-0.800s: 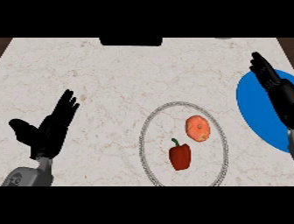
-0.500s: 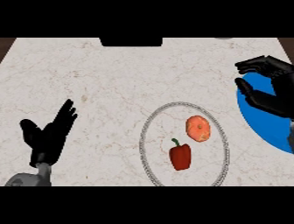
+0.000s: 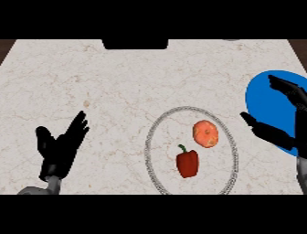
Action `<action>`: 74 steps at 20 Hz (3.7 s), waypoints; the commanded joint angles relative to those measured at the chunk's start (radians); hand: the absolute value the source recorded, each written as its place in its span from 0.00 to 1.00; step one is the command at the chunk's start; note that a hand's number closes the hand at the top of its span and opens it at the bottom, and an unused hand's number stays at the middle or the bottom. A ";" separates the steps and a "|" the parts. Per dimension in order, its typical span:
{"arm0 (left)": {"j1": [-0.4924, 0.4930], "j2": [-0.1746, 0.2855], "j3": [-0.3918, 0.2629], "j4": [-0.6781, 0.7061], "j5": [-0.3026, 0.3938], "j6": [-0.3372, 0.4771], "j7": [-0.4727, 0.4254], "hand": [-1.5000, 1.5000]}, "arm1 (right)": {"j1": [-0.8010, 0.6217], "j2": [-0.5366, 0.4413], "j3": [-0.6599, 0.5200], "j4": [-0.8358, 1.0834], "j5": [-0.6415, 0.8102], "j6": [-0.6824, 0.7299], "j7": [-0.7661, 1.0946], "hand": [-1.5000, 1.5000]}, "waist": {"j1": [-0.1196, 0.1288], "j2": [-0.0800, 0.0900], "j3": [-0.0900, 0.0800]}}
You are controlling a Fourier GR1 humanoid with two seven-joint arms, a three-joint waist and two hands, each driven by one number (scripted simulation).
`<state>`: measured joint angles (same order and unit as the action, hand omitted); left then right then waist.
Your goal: Pick the bell pepper from the placemat and place it in the plate
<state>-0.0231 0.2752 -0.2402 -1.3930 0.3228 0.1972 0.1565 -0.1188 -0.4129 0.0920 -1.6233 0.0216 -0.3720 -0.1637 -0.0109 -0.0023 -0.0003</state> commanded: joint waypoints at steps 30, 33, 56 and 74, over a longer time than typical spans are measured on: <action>-0.020 -0.087 0.032 0.009 -0.121 -0.019 0.041 0.50 | -0.002 0.068 0.492 -0.232 0.646 0.454 0.873 0.00 | 0.012 0.002 0.000; -0.040 -0.059 0.091 0.009 -0.095 -0.056 0.080 0.50 | -0.010 0.124 0.476 -0.223 0.642 0.494 0.890 0.00 | 0.011 0.002 0.000; 0.075 -0.109 0.144 -0.100 -0.167 -0.142 0.092 0.50 | 0.028 0.328 0.450 -0.011 0.916 0.522 0.820 0.00 | 0.013 0.002 0.000; -0.010 -0.146 0.191 -0.016 -0.191 -0.164 0.107 0.50 | -0.023 0.360 0.452 0.239 1.101 0.428 0.635 1.00 | 0.011 0.002 0.000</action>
<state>0.0214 0.1150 -0.0797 -1.4215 0.1195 0.0508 0.2121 -0.1403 -0.0702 0.5484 -1.4248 1.0839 0.0852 0.4944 0.0014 -0.0116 -0.0064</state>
